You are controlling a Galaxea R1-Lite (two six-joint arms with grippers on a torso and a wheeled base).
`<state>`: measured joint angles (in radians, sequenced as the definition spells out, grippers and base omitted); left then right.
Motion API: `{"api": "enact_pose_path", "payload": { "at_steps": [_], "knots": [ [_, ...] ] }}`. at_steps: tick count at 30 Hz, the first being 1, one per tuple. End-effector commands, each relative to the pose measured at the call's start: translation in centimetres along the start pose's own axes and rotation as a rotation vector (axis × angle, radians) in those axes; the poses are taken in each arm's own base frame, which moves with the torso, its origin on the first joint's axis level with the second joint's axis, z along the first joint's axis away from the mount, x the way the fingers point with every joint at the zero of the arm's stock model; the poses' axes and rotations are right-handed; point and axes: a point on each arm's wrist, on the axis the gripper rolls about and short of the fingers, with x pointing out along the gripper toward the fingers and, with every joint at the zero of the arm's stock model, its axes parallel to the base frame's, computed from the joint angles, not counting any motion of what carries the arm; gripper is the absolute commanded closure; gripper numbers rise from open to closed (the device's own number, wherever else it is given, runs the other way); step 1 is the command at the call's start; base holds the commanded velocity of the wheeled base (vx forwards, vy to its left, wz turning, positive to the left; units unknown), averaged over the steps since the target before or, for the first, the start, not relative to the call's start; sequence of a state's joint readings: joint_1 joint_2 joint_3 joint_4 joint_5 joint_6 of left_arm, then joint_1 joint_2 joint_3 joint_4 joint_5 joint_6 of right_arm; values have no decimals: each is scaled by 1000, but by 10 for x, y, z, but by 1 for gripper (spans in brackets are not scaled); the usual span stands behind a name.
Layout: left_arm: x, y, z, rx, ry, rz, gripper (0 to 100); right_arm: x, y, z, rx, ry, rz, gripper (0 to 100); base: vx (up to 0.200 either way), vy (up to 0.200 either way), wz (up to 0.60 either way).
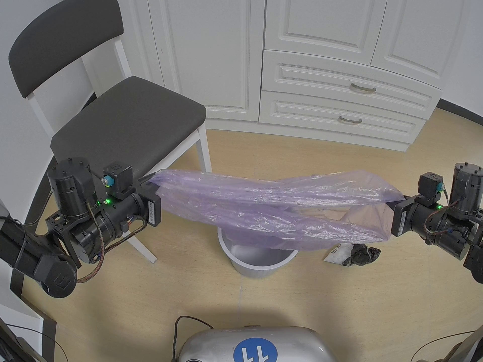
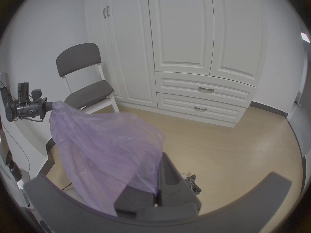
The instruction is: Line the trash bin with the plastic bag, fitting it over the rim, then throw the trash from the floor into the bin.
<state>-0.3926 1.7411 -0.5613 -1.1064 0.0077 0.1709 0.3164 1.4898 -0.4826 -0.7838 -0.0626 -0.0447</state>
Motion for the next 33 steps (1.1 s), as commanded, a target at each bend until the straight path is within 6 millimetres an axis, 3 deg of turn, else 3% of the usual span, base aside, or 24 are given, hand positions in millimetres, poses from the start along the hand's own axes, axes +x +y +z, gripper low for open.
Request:
{"api": "enact_pose_path", "payload": {
  "at_steps": [1, 7, 8, 13, 22, 33],
  "knots": [
    [6, -9, 0, 2, -10, -23, 100, 1, 12, -2, -8, 7, 49, 100, 0, 0, 0],
    [11, -27, 1, 1, -80, -69, 100, -2, 24, 2, 0, -32, 100, 100, 0, 0, 0],
    [12, -44, 2, -2, -153, -108, 100, -8, 34, 3, 5, -96, 144, 100, 0, 0, 0],
    [-2, -84, 10, -24, -288, -197, 100, -26, 61, 1, 8, -237, 282, 100, 0, 0, 0],
    [-14, -137, 18, -114, -298, -290, 100, -29, 107, -22, 73, -137, 489, 100, 0, 0, 0],
    [-3, -145, 7, -130, -258, -261, 100, 8, 126, -50, 129, -114, 474, 100, 0, 0, 0]
  ]
}}
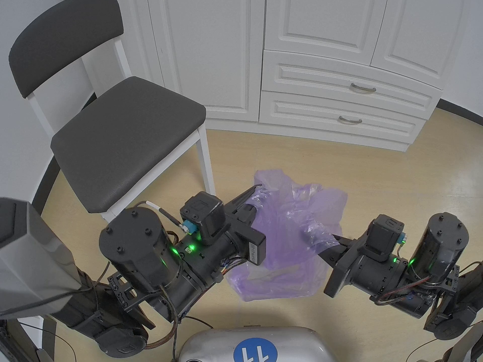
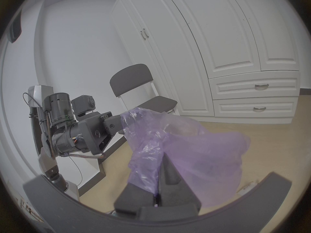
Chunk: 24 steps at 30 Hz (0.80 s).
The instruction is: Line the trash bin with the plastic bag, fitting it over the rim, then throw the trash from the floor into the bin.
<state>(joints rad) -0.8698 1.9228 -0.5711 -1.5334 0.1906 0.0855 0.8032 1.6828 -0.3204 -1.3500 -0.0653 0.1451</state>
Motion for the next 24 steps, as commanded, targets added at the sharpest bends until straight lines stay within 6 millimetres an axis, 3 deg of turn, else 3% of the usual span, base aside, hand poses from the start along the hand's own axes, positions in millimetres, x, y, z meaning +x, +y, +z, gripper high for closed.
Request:
{"api": "enact_pose_path", "payload": {
  "at_steps": [1, 9, 16, 24],
  "knots": [
    [3, -1, -9, 2, 25, 5, 100, 22, -7, -33, 4, 73, -30, 100, 0, 0, 0],
    [9, 7, -18, 12, 45, 32, 100, 48, -23, -36, 3, 48, -71, 100, 0, 0, 0],
    [17, 12, -27, 13, 59, 53, 100, 90, -30, -40, 81, 139, -101, 100, 0, 0, 0],
    [43, 16, -47, -59, 55, 85, 100, 94, -56, -37, 100, 125, -176, 100, 0, 0, 0]
  ]
}}
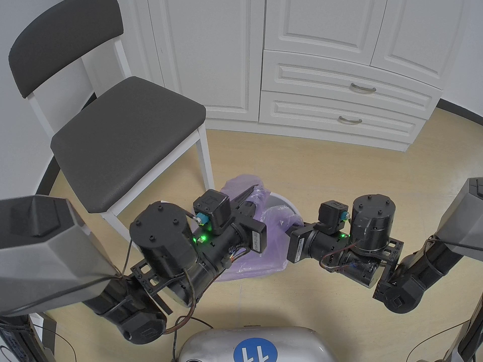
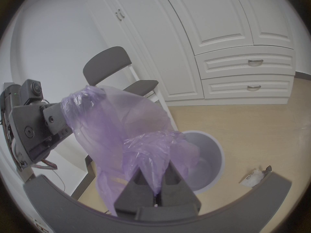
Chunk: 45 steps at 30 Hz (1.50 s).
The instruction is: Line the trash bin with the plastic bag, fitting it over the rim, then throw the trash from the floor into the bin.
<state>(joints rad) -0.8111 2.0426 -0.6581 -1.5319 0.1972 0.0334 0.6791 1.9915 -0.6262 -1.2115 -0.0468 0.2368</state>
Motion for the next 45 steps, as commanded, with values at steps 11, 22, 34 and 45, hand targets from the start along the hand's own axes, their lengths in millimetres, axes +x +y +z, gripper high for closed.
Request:
{"api": "enact_pose_path", "payload": {
  "at_steps": [11, 22, 34, 45],
  "knots": [
    [28, -3, -39, -26, 45, 19, 100, 13, -33, -13, -20, 73, -102, 100, 0, 0, 0],
    [40, -9, -49, -68, 37, 43, 100, 6, -40, -9, -31, 166, -144, 100, 0, 0, 0],
    [89, 4, -92, -274, -17, 100, 100, 29, -73, -6, 0, 140, -225, 100, 0, 0, 0],
    [103, 6, -107, -407, 7, 114, 100, 33, -93, -2, 15, 156, -280, 100, 0, 0, 0]
  ]
}}
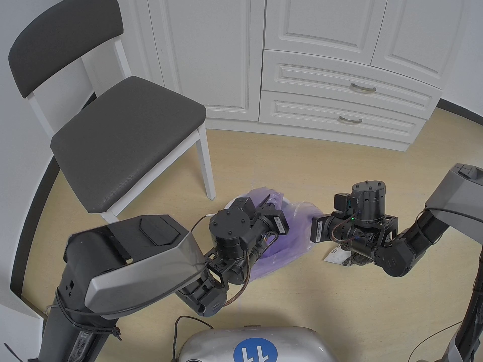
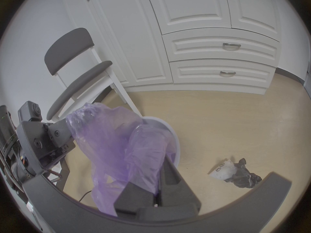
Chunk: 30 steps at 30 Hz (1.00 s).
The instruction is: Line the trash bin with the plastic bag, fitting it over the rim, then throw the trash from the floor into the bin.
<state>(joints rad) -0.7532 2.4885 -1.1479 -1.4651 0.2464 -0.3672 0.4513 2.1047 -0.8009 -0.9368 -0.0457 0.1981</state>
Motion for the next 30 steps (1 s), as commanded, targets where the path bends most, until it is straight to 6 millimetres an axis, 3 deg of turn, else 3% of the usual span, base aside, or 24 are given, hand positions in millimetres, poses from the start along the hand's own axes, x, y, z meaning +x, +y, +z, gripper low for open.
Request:
{"api": "enact_pose_path", "payload": {
  "at_steps": [1, 9, 13, 17, 19, 22, 30],
  "knots": [
    [6, 5, -10, -24, 2, 6, 100, 2, -7, 4, 9, -7, -18, 100, 0, 0, 0],
    [17, 25, 4, -27, -50, 48, 100, 7, -2, 6, 44, -26, -2, 100, 0, 0, 0],
    [24, 54, 20, -7, -77, 102, 100, 26, -7, 8, 116, -52, -18, 100, 0, 0, 0],
    [25, 69, 33, 6, -82, 138, 100, 36, -18, 5, 137, -67, -34, 100, 0, 0, 0],
    [22, 79, 48, 34, -71, 151, 100, 43, -24, 3, 142, -91, -40, 100, 0, 0, 0],
    [11, 91, 55, 62, -9, 142, 100, 52, -31, -5, 146, -98, -49, 100, 0, 0, 0],
    [-5, 122, 61, 251, 99, 222, 100, 63, -54, -13, 148, -118, -84, 100, 0, 0, 0]
  ]
}}
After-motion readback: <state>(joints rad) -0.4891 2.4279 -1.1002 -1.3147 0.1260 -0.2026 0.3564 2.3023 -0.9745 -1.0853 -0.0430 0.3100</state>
